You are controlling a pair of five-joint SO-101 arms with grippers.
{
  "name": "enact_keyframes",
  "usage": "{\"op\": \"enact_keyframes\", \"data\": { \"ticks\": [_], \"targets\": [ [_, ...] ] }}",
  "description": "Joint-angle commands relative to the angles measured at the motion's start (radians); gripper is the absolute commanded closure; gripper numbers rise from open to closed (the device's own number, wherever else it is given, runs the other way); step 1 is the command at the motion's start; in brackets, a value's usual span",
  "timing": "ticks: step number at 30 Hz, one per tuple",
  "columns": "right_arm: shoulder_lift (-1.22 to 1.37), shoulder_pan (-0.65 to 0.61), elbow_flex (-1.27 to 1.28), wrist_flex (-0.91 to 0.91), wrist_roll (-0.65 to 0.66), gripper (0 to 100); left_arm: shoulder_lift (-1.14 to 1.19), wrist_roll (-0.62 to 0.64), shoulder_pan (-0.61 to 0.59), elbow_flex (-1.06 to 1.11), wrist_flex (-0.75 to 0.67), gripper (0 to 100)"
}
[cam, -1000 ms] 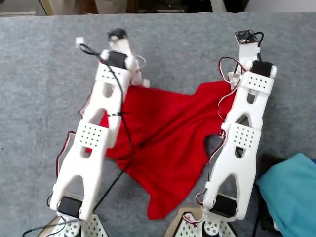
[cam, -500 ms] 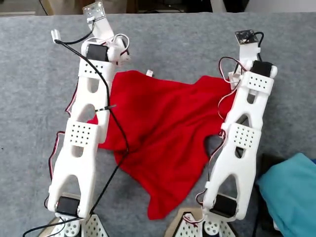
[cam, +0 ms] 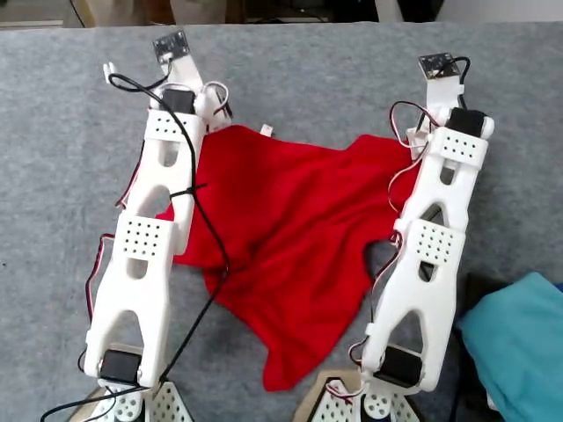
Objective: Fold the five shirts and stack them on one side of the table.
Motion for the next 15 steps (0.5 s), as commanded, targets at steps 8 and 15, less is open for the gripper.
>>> {"op": "enact_keyframes", "data": {
  "ticks": [8,15],
  "targets": [
    [-0.010,-0.005,-0.045,-0.011,0.008,99.4,-0.019,-0.170,0.054,0.044,0.014,84],
    [-0.010,-0.005,-0.045,-0.011,0.008,99.4,-0.019,-0.252,0.078,0.040,0.075,96]
  ]
}}
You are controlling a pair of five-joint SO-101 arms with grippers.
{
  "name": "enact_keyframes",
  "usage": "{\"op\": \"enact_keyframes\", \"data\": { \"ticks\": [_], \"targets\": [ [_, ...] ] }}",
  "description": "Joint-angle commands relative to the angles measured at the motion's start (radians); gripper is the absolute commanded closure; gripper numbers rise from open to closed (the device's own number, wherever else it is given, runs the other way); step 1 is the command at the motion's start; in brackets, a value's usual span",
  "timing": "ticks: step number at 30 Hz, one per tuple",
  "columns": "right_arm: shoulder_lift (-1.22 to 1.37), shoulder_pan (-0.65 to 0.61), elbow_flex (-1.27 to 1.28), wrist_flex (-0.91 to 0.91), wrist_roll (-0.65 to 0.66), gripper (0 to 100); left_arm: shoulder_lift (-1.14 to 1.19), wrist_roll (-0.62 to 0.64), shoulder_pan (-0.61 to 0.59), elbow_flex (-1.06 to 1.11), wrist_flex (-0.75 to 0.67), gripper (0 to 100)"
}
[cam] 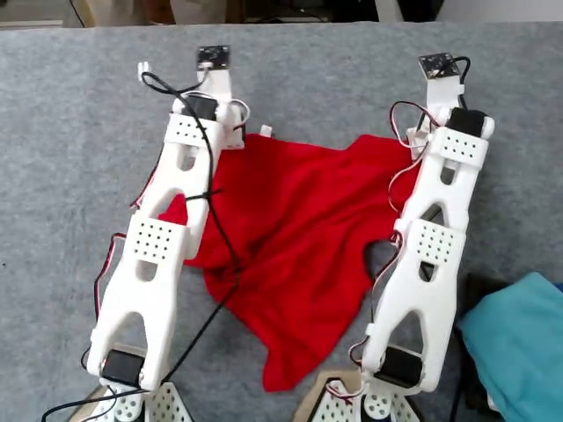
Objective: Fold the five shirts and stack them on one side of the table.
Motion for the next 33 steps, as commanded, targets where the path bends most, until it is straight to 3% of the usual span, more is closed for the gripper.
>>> {"op": "enact_keyframes", "data": {
  "ticks": [1,9,16,25,33],
  "targets": [
    [-0.010,-0.005,-0.045,-0.011,0.008,99.4,-0.018,0.014,-0.002,-0.012,0.008,95],
    [-0.010,-0.005,-0.045,-0.011,0.008,99.4,-0.030,0.163,-0.026,-0.025,-0.020,98],
    [-0.047,-0.022,-0.048,0.025,0.008,99.4,-0.096,0.269,-0.029,-0.356,0.160,98],
    [-0.308,-0.061,-0.045,0.155,0.002,99.4,-0.349,0.275,-0.094,-0.373,0.215,98],
    [-0.768,-0.105,-0.045,0.249,0.000,99.4,-0.598,0.275,-0.144,-0.382,0.308,98]
  ]
}}
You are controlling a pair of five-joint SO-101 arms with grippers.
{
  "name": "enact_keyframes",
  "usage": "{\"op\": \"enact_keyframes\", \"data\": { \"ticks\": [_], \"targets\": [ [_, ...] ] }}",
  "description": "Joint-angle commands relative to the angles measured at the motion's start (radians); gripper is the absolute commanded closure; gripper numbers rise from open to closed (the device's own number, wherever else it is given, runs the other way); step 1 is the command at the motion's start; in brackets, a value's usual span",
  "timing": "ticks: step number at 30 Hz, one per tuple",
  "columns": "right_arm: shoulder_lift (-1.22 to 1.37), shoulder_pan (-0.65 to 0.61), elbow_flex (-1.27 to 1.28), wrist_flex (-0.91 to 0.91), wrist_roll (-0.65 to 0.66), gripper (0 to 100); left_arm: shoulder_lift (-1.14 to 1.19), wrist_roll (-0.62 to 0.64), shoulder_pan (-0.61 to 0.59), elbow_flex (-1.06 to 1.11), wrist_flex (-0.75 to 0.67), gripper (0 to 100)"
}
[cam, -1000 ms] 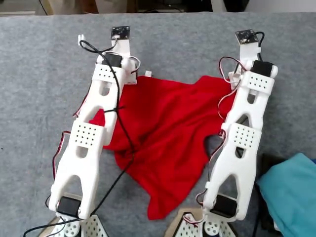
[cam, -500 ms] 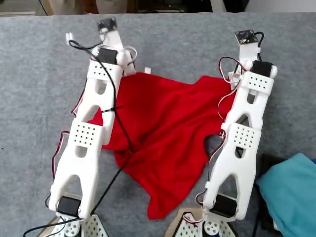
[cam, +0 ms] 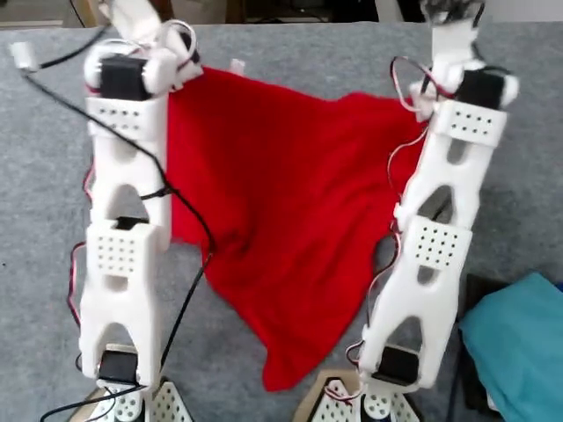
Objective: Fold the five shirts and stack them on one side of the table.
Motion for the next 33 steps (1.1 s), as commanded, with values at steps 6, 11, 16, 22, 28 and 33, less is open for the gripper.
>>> {"op": "enact_keyframes", "data": {
  "ticks": [6,11,16,22,28,33],
  "targets": [
    [-0.657,-0.021,-0.044,-0.006,0.000,99.4,-0.390,0.006,-0.058,-0.049,0.092,98],
    [-0.915,-0.015,-0.044,-0.095,0.000,99.4,-0.608,0.006,-0.123,-0.041,0.112,98],
    [-1.086,-0.010,-0.042,-0.206,0.009,99.4,-0.797,-0.011,-0.173,-0.038,0.127,98],
    [-1.216,0.088,-0.042,-0.321,0.034,99.4,-1.004,-0.064,-0.181,0.097,0.129,98],
    [-1.291,0.150,-0.042,-0.364,0.037,99.4,-1.331,-0.064,-0.178,0.606,0.129,98],
    [-1.308,0.145,0.021,-0.358,0.029,99.4,-1.603,-0.068,-0.178,1.082,0.123,98]
  ]
}}
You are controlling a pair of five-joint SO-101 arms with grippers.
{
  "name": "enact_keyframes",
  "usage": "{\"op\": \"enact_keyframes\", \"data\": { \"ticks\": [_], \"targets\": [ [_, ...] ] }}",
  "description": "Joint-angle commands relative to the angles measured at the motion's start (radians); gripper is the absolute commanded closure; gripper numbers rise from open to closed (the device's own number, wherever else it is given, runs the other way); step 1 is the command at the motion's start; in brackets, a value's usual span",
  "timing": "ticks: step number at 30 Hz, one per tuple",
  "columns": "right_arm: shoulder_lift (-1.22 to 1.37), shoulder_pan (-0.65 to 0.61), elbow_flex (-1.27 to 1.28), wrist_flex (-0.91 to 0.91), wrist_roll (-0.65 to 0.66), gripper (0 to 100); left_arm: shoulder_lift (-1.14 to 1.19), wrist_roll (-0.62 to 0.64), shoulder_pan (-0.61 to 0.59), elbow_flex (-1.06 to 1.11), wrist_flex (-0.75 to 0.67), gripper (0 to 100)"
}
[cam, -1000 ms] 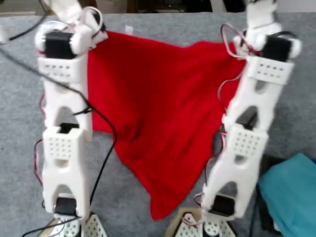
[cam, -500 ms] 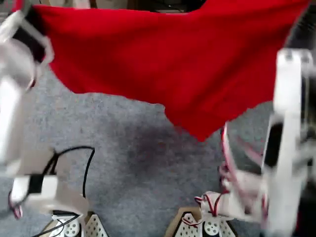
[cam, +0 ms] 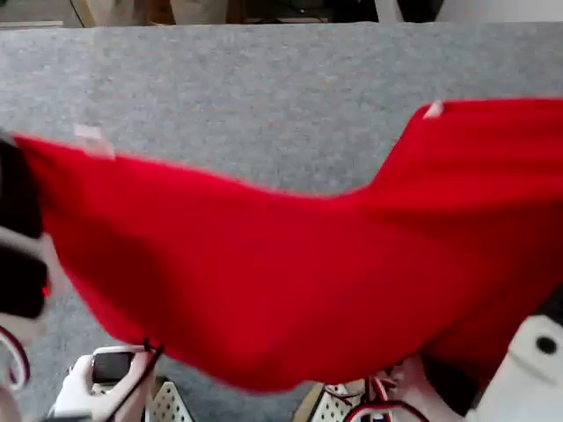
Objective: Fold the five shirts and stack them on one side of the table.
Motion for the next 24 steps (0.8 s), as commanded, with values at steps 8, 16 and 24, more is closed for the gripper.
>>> {"op": "enact_keyframes", "data": {
  "ticks": [8,16,24],
  "targets": [
    [0.004,-0.182,0.467,-0.017,0.005,99.4,-0.288,-0.041,-0.011,0.967,-0.359,98],
    [0.007,-0.328,1.150,-0.249,0.044,99.4,-0.153,-0.040,-0.012,1.339,-0.858,98],
    [0.151,-0.341,1.514,-0.663,0.037,99.4,0.306,-0.034,-0.012,1.215,-1.258,98]
  ]
}}
